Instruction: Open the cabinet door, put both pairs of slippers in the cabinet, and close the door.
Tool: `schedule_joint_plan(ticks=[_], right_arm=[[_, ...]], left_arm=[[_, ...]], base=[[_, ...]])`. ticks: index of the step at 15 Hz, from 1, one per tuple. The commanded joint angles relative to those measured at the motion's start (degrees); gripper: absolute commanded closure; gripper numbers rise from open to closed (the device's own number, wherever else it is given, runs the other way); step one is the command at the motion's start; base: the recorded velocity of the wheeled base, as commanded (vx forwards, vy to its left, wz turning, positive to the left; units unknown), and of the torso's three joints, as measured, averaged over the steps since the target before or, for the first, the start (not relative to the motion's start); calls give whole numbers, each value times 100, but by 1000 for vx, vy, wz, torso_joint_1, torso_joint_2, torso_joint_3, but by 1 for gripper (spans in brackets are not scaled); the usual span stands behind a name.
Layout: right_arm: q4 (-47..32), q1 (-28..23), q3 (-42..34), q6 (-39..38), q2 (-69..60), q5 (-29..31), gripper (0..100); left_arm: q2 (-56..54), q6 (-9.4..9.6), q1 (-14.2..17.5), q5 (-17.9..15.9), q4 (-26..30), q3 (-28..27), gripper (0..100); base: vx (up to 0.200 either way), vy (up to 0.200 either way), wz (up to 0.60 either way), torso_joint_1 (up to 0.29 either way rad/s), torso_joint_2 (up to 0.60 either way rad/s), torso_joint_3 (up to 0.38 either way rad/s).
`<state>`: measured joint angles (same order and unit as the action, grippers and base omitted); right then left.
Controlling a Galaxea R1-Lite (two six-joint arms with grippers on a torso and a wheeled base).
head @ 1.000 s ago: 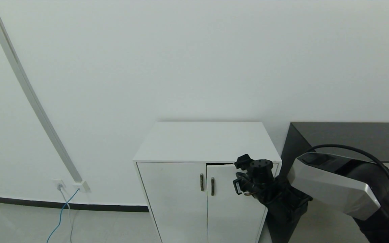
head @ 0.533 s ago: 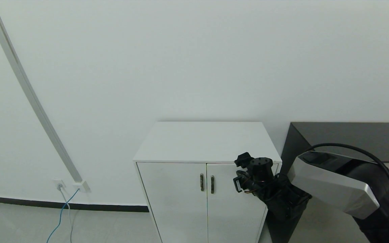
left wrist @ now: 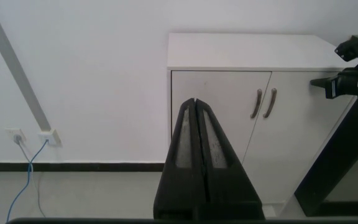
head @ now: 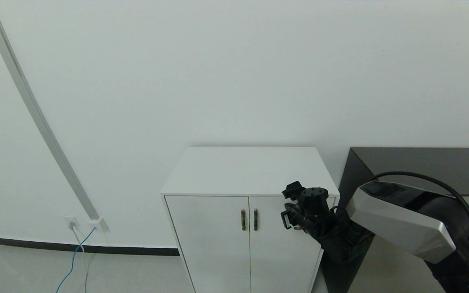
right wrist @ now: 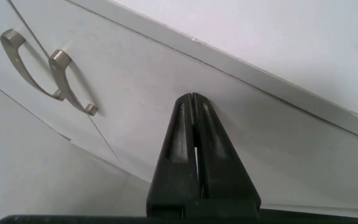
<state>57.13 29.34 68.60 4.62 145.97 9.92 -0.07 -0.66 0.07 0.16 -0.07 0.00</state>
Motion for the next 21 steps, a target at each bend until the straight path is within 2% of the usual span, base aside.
schedule_joint_plan(ticks=[1,6,11,12,13,14,21], right_arm=[[9,-8,49,4,28,1,100],[53,-8,-198,4,-139,1,100],[563,133,-1331,-5,-737,-8,100],[563,133,-1331,-5,-737,-8,100],[941,142,-1797,4,-904,-8,100],[994,142,-1982,4,-1027,-8,100],[1231,-139,-3300,-58,-2046,1,100]], left_arm=[[7,-4,1,2,-1,0,100],[7,-4,1,2,-1,0,100],[7,-4,1,2,-1,0,100],[7,-4,1,2,-1,0,100],[7,-13,1,2,-1,-9,100],[7,-13,1,2,-1,0,100],[7,-22,1,2,-1,0,100]], base=[[0,0,0,0,0,0],[0,0,0,0,0,0],[0,0,0,0,0,0],[0,0,0,0,0,0],[0,0,0,0,0,0],[0,0,0,0,0,0],[0,0,0,0,0,0]])
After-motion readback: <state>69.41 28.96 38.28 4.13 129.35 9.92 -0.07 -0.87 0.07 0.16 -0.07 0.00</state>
